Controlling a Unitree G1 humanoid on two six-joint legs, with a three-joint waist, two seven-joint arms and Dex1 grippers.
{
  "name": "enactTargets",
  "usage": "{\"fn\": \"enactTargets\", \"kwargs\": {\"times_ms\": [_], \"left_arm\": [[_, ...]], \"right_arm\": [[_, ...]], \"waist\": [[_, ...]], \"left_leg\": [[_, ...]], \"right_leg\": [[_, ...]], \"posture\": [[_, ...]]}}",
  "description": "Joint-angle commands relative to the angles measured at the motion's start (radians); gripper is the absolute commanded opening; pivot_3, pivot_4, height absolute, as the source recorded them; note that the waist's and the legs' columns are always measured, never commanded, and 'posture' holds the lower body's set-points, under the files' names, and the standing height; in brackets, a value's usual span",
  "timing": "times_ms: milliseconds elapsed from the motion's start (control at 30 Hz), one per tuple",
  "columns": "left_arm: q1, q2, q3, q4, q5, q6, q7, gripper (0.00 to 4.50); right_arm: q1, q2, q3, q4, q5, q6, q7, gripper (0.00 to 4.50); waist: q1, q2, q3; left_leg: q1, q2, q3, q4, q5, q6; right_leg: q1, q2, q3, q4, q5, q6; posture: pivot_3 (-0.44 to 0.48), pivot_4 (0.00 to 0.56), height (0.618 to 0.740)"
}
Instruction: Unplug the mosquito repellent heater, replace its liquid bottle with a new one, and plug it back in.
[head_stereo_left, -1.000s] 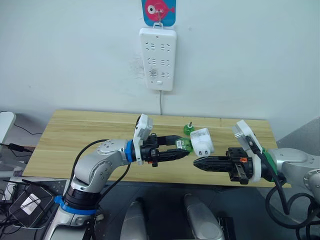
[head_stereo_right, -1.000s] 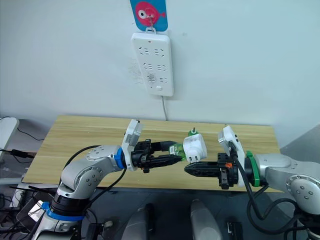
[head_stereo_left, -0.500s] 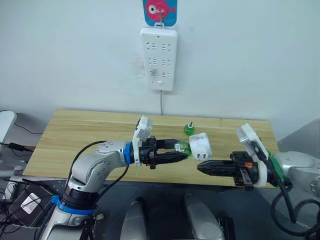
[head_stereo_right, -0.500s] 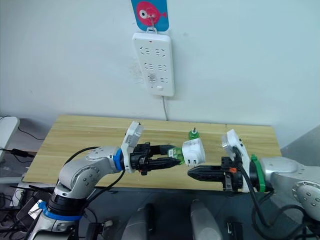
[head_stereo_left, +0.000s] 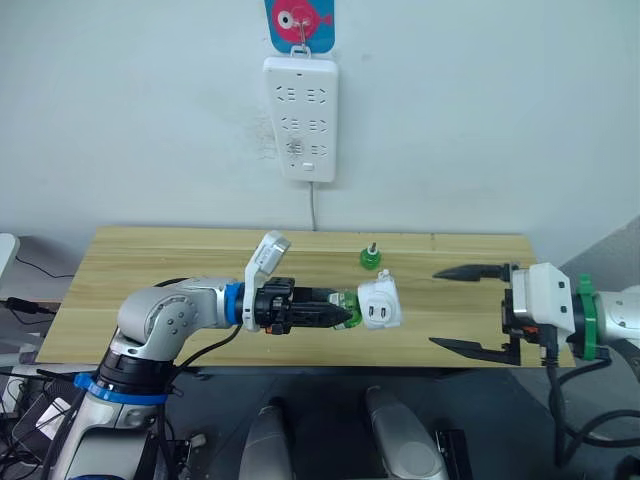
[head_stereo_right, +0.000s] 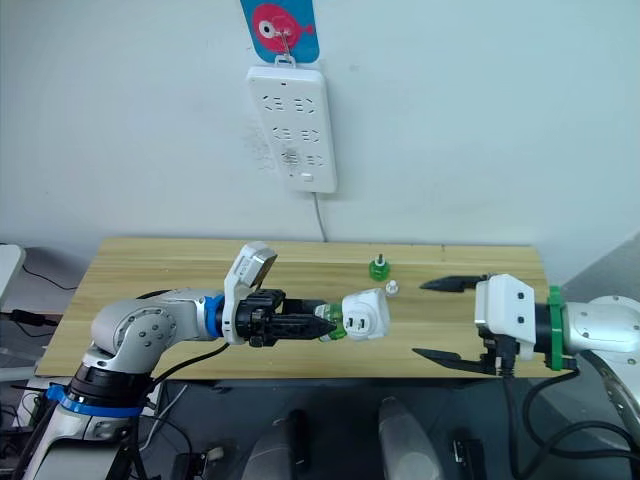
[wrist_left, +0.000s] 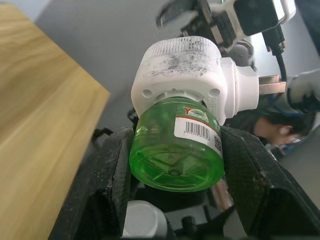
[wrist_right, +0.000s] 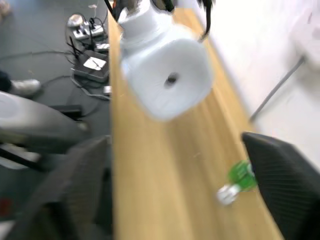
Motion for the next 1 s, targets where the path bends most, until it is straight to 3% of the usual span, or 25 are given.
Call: {"fn": "enactTargets", "kwargs": {"times_ms": [33,633,733,833,1000], "left_arm": [[-0.016,0.000,0.002,-0.011,-0.012,0.002,-0.027,2.35],[-0.006,0.016,-0.012,-0.036,-0.006,0.002,-0.057,2.35],[-0.006,0.022,-0.017,-0.040,-0.006,0.007,-0.064,2.35],[-0.004,0.023,-0.016,-0.043,-0.006,0.008,-0.063,2.35],[0.005,0.006,-0.011,-0.053,0.020,-0.030,-0.030,2.35]], "right_arm": [[-0.043,0.017,0.049,-0.009,-0.043,-0.042,0.007,4.44],[-0.240,0.120,0.204,0.029,-0.103,-0.056,0.014,4.44],[-0.250,0.134,0.217,0.022,-0.098,-0.053,0.021,3.86],[-0.243,0.141,0.225,0.018,-0.103,-0.061,0.027,3.00],[-0.222,0.147,0.225,0.016,-0.104,-0.070,0.031,3.00]], "waist": [[-0.005,0.000,0.000],[-0.010,0.000,0.000],[-0.010,0.000,0.000],[-0.010,0.000,0.000],[-0.009,0.000,0.000]], "left_leg": [[0.000,0.000,0.000,-0.001,0.000,0.000],[0.000,0.000,-0.002,-0.001,0.000,0.000],[0.000,0.000,-0.002,-0.001,0.000,0.000],[0.000,0.000,-0.002,-0.001,0.000,0.000],[0.000,0.000,-0.003,0.000,0.000,0.000]], "right_leg": [[0.000,0.000,0.000,0.000,0.000,0.001],[0.001,0.000,-0.002,0.001,0.000,0.001],[0.001,0.000,-0.003,0.001,0.000,0.001],[0.001,0.000,-0.003,0.001,0.000,0.001],[0.002,0.000,-0.003,0.001,0.000,0.001]], "posture": [[-0.334,0.268,0.724],[-0.319,0.262,0.724],[-0.317,0.262,0.724],[-0.316,0.263,0.724],[-0.313,0.266,0.724]]}}
